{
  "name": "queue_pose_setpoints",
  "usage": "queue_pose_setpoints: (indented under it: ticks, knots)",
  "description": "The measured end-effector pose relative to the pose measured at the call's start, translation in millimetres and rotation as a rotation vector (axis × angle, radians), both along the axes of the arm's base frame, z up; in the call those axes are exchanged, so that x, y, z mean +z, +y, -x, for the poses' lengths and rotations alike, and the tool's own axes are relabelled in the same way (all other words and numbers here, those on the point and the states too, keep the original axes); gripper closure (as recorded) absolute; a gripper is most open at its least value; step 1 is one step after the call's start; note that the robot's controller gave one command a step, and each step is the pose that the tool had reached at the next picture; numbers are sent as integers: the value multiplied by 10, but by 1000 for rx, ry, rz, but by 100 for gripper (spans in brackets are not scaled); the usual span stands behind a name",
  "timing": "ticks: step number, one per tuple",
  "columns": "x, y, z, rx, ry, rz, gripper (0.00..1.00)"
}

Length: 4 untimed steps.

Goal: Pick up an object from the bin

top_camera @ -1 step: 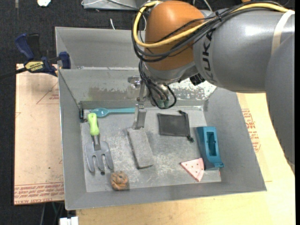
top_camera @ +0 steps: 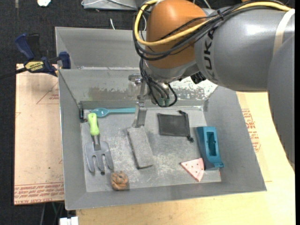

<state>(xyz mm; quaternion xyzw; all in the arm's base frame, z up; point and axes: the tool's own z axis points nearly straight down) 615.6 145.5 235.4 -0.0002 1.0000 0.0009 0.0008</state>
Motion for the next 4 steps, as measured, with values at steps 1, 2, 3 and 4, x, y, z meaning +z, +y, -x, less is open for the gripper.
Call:
queue_pose_setpoints:
  ticks: [1,2,3,4]
  knots:
    - [-543,314,-41,-167,0,-1,0]
    - [-670,656,-187,117,-6,0,0]
    - [-827,942,-229,185,-1,-2,0]
    - [-1410,1031,-226,559,-8,0,0]
